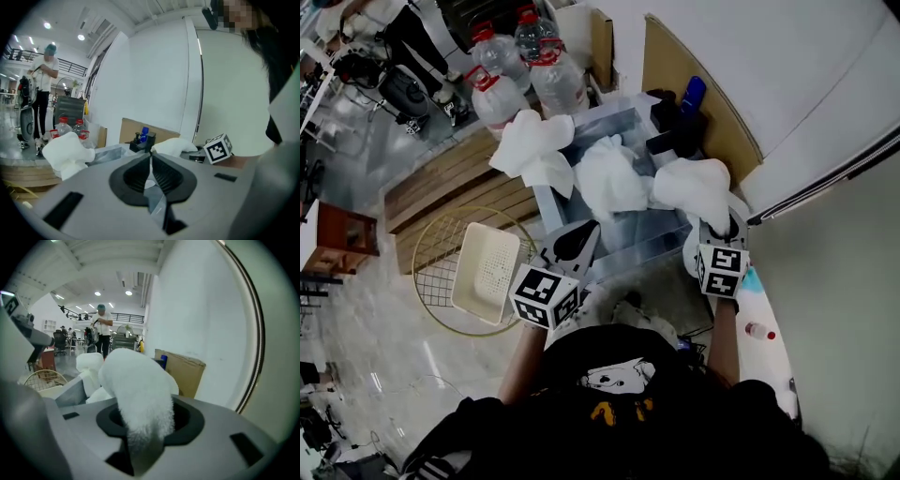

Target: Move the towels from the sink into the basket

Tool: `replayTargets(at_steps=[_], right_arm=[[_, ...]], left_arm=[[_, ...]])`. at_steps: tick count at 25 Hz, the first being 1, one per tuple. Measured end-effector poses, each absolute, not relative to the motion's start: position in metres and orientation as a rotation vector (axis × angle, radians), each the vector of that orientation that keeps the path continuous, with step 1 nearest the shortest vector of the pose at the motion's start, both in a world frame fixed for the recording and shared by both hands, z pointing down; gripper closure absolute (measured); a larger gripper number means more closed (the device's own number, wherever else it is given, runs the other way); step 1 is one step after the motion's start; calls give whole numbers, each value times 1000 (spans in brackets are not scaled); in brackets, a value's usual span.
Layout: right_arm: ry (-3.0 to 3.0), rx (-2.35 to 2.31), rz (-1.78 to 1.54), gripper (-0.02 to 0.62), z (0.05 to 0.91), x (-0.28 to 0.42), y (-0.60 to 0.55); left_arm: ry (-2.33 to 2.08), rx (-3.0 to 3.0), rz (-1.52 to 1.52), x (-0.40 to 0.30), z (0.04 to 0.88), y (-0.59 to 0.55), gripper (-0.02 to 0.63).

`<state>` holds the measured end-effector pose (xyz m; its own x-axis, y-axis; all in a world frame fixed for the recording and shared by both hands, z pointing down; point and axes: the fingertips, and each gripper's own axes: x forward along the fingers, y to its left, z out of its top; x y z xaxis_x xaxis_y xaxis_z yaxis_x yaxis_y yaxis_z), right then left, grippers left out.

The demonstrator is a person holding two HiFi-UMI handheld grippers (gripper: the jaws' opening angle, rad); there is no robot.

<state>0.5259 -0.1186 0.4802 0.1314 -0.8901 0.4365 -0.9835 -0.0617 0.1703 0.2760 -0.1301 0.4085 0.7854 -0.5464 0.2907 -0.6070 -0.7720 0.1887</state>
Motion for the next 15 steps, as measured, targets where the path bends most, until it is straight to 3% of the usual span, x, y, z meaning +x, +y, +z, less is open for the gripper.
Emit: replayTargets(at_steps=[8,15], right_arm=[[-2016,1912,120,436,403,429,-122],[-2179,1764,19,436,359,306,-92]], left_arm=[[-954,2692,262,233,399,-130,589],[-1098,2645,210,132,378,-80,589]])
